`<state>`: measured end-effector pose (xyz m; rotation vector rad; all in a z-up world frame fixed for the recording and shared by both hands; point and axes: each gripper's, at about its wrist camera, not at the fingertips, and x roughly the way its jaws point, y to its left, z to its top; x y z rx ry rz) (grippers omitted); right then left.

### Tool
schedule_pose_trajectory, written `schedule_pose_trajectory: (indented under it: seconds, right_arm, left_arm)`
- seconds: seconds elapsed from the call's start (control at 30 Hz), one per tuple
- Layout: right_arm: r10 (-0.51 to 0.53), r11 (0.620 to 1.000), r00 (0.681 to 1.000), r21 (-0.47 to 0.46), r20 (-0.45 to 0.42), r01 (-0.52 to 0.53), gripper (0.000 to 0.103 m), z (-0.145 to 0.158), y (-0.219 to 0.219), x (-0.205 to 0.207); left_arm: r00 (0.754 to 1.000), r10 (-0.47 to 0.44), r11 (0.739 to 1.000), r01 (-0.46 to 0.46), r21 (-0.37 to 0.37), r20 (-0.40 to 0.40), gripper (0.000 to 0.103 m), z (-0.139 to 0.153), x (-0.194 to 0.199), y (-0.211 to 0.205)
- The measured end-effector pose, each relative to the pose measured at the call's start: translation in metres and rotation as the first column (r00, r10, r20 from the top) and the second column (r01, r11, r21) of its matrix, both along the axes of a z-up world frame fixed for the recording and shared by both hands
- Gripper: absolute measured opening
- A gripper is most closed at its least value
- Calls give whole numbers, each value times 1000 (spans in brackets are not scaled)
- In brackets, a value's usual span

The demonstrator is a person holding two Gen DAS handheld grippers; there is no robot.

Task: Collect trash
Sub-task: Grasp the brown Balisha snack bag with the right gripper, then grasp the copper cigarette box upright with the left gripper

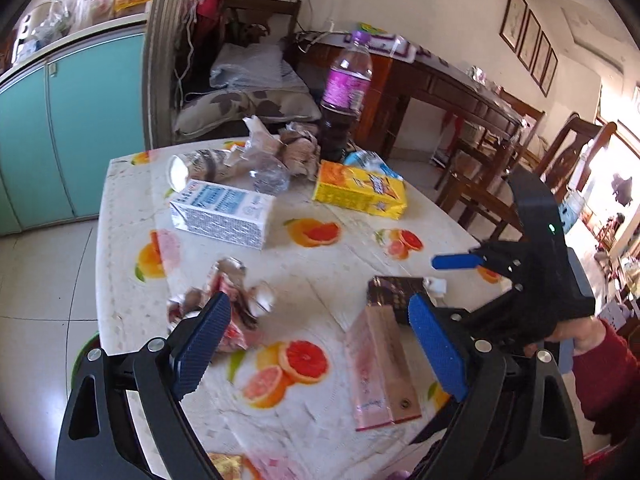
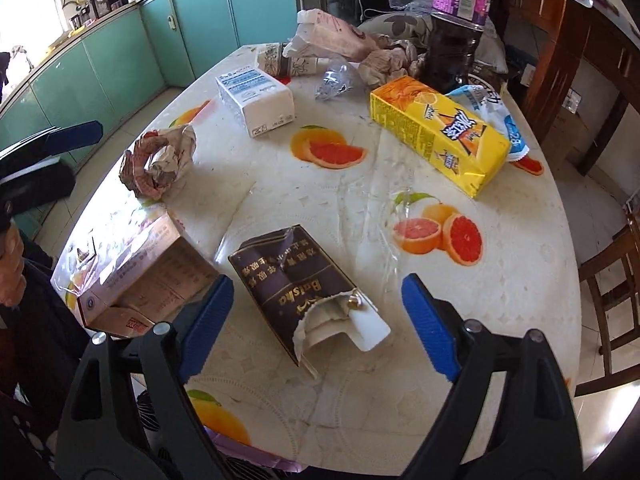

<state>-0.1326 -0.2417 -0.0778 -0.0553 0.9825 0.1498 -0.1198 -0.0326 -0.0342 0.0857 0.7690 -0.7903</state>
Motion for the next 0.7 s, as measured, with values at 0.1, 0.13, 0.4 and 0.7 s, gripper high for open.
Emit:
schedule_pose_trajectory:
  seconds: [0.1, 0.13, 0.4, 0.7]
  right_arm:
    - [24, 998, 1000, -57, -5, -25, 82, -7, 4, 5]
    - [30, 997, 1000, -66, -10, -31, 67, -10, 5, 6]
    - [-88, 995, 996, 49, 20, 87, 49, -12, -31, 5]
    - [-300, 950, 932, 152, 203, 273, 49, 30, -73, -19]
  left_arm:
    - [999, -48, 997, 48, 56, -4, 87, -11, -23, -14]
    - [998, -57, 996, 57, 70, -5, 87, -15, -28, -17]
    - [999, -37, 991, 38, 128, -16, 87, -30, -36, -28]
    - [998, 24, 983, -14, 181, -53, 68, -51, -17, -34]
